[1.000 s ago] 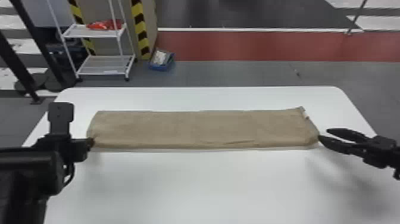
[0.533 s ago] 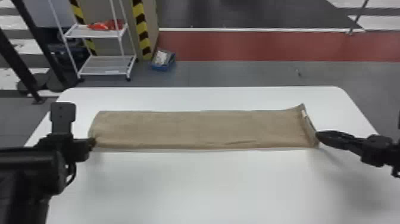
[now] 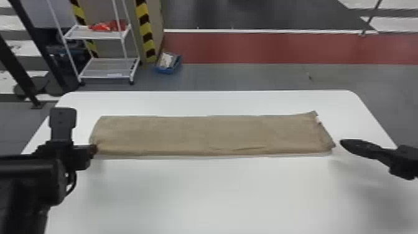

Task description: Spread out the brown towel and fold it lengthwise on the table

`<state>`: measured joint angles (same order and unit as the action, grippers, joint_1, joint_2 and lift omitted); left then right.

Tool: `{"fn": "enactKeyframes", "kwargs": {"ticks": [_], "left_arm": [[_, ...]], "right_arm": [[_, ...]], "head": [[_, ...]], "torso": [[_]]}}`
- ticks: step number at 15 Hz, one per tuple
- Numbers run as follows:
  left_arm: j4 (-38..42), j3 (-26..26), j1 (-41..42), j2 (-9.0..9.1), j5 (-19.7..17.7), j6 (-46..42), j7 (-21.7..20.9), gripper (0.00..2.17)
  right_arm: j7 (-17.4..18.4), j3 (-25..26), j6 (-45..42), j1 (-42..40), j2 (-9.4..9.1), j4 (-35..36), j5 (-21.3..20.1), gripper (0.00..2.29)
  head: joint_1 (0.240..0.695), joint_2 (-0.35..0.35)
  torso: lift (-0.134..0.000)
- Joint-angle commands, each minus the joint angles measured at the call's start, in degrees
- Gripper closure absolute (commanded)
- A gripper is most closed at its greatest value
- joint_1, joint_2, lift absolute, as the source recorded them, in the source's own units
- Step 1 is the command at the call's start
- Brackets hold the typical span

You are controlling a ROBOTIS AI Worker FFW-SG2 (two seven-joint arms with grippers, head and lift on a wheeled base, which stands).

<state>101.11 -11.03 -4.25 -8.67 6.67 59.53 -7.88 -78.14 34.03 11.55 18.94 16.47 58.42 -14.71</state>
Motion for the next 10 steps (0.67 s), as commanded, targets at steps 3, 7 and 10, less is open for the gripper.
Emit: {"fn": "enactKeyframes", "kwargs": {"ticks": [3, 7, 10], "left_arm": [[-0.1, 0.3, -0.4, 0.06, 0.0, 0.0, 0.1, 1.56], [-0.2, 0.4, -0.3, -0.03, 0.3, 0.0, 0.1, 1.56], [-0.3, 0.3, -0.2, -0.03, 0.3, 0.0, 0.1, 1.56]], "right_arm": [[0.1, -0.8, -2.1, 0.0, 0.06, 0.0, -0.4, 0.31], [2.9, -3.4, -4.0, 0.1, -0.38, -0.6, -3.4, 0.32], [4.0, -4.6, -3.5, 1.0, -0.47, -0.8, -4.2, 0.41]], "head": [[0.695, -0.009], [0.695, 0.001], [0.695, 0.006]], "torso": [[-0.124], [-0.124], [-0.124]]}}
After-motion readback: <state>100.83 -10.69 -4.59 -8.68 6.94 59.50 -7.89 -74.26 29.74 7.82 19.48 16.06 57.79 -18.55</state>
